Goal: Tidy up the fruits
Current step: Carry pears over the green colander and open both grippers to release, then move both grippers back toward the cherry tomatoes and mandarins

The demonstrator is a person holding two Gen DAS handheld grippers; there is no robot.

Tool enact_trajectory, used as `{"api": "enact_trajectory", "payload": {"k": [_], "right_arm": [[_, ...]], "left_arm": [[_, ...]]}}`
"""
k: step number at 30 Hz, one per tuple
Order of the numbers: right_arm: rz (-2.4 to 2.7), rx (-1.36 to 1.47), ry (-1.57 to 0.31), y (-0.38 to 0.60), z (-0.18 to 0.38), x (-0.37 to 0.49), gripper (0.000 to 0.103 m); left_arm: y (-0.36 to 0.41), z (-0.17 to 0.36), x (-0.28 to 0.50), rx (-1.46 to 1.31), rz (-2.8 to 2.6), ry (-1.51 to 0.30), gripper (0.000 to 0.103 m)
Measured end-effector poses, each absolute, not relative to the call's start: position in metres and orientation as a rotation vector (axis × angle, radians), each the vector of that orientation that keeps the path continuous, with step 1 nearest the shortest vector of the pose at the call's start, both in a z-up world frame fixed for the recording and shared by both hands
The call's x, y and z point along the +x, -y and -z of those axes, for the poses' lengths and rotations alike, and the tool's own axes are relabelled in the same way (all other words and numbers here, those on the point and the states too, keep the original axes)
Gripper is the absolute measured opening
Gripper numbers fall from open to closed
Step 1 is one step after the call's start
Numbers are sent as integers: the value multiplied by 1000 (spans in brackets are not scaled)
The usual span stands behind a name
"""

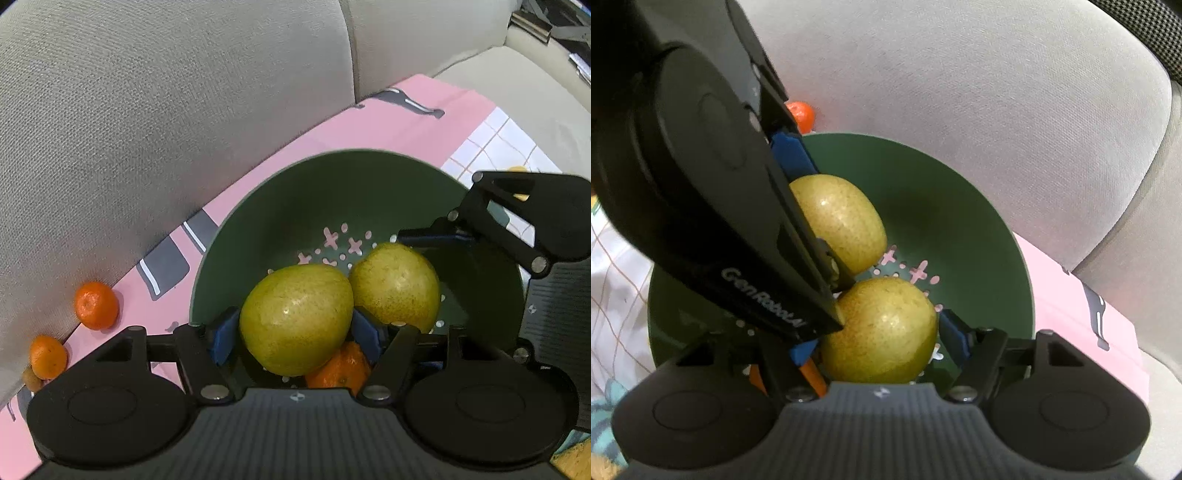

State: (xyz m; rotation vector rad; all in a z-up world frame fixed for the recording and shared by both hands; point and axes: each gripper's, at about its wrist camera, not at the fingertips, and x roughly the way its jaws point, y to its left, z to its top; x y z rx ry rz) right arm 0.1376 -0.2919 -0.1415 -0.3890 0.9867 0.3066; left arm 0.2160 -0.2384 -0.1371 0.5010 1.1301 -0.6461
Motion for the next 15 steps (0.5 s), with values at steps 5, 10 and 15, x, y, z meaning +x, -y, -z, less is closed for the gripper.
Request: {"api": "enact_trajectory", "payload": {"k": [5,10,15], "right_arm": [[-298,-406,-991,276,135,130,76],[-289,-401,-1001,278,134,128,76],[-263,-419,-996,266,131,136,77]], "left_arm": [[241,139,212,552,641,-1140,79],[240,137,213,543,632,-1164,80],[238,135,208,548,629,-1188,81]]}}
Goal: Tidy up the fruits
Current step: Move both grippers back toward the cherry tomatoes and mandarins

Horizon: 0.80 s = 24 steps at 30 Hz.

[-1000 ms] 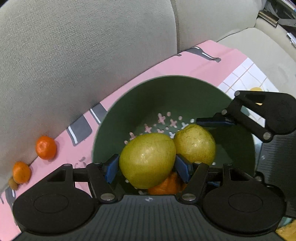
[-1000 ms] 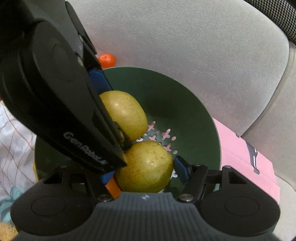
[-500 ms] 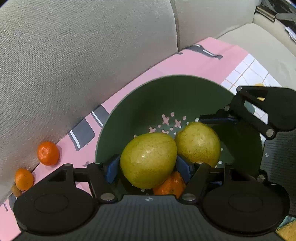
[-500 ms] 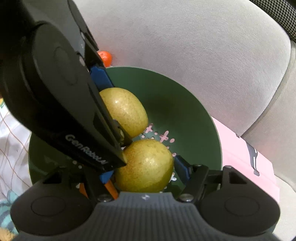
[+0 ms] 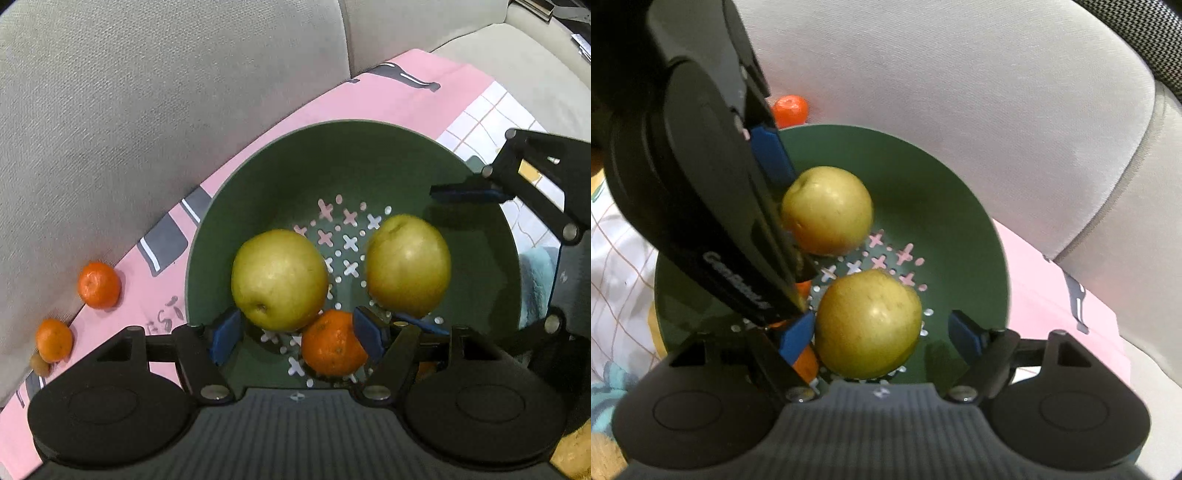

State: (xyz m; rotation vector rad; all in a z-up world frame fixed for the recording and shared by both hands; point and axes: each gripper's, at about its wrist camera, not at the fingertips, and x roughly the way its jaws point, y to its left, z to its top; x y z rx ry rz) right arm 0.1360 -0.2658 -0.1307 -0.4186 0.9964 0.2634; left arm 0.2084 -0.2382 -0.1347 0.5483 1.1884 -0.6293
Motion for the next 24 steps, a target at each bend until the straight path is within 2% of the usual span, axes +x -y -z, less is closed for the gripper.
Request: {"api": "enact_trajectory", "payload": {"k": [5,9,19,21,24], "right_arm": [[-242,-406,-996,264,129,134,77],[-240,-386,-977,259,118,133,88],[-231,-326,-963,259,106,123,89],[-225,-279,-973,264,111,122,93],[-220,-161,-995,264,107,121,94]], "left_arm": [[234,123,201,541,624,-1164,81],[227,104,195,507,627,-1132,81],[199,61,170,435,596,-1037,82],[189,53,165,396,587,-1026,82],[173,44,159,359,569,-1008,82]]}}
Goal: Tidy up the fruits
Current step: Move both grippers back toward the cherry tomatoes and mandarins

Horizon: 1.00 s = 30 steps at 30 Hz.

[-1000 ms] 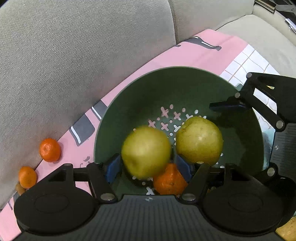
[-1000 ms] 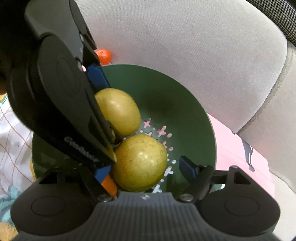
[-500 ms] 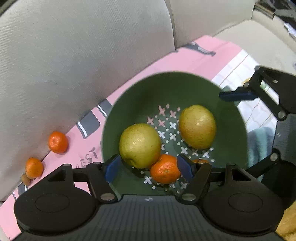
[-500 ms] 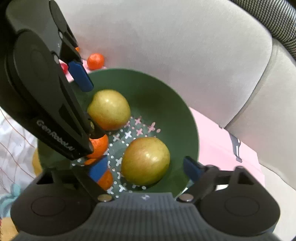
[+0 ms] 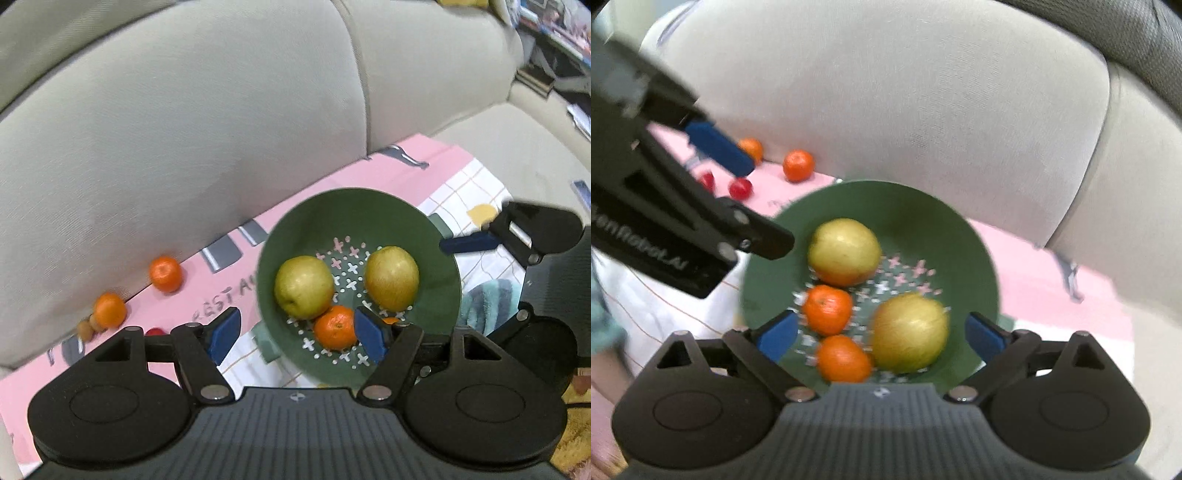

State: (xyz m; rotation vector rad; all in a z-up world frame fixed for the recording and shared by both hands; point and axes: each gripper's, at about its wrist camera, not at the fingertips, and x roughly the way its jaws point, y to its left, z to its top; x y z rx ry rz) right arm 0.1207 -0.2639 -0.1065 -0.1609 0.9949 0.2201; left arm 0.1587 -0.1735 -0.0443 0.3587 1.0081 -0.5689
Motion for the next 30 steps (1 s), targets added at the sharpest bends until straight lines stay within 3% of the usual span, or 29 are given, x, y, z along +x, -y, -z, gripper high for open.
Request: {"api": "enact_trajectory", "payload": {"k": [11,23,30], "right_arm": [[-270,208,-1051,232,88,107,94],[-284,140,-905,165,64,111,94],[-309,168,-947,145,73,133,94]], "left_arm": [[94,25,142,150,414,-915,82],[6,31,147,-114,264,-821,82],[-12,51,160,-164,222,-854,79]]}}
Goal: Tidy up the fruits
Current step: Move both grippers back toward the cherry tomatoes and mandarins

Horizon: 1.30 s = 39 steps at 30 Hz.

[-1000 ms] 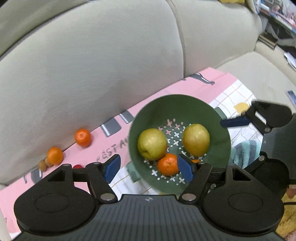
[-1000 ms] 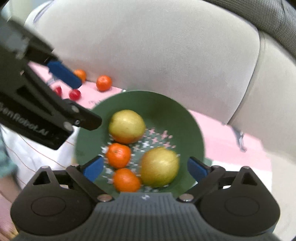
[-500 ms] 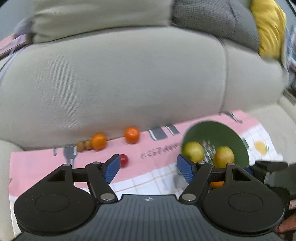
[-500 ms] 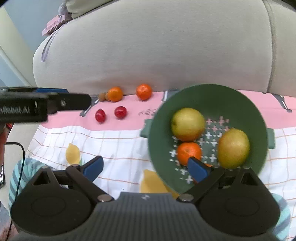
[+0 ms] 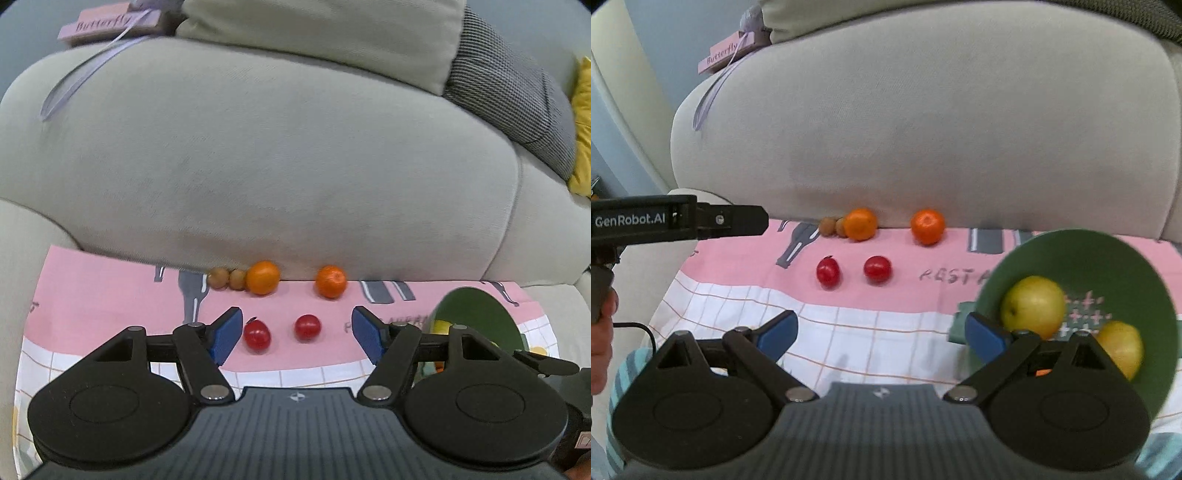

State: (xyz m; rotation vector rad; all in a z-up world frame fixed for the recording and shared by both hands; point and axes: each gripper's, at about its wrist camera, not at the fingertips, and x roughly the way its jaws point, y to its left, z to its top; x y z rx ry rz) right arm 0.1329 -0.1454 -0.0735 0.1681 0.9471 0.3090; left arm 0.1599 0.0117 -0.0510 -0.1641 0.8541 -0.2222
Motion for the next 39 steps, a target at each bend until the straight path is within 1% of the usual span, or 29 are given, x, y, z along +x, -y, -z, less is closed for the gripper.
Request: {"api": "enact_trajectory", "payload": {"k": [4,6,9,11,14,16,17,18,20,22,24,32,38,39], "right_arm": [[-322,159,-938,137,83,140,94],[-329,158,-936,134,88,147,90],[-328,136,-928,129,94,155,90],[-327,112,-915,126,98,162,90],[-333,79,-899,121,102,170,79],[-336,53,-897,116,107,177,79],[-341,42,-896,114,109,180,75],[-349,34,-896,112,112,183,67],[-362,14,-902,108,118,188,60],[-372,-11,-900,103,125,193,58],[-381,-34,-895,99,130,196,53],[-404,-115,-879,82,149,207,43],[-408,-152,-875,74,161,213,41],[-407,-157,-875,73,162,214,40]], "left_arm": [[-18,63,171,-191,218,-875,77],[-20,70,177,-194,214,-888,77],[-23,82,183,-199,206,-911,76],[-24,90,188,-203,203,-928,73],[-25,100,194,-202,201,-943,68],[-25,106,197,-201,204,-954,65],[-24,109,198,-202,207,-960,64],[-23,113,200,-203,210,-967,63],[-22,120,203,-206,217,-980,59],[-22,126,206,-215,223,-989,56],[-22,132,209,-223,227,-997,54],[-22,155,222,-241,220,-1033,52],[-25,169,228,-262,219,-1056,52],[-25,171,229,-262,221,-1059,51]]}}
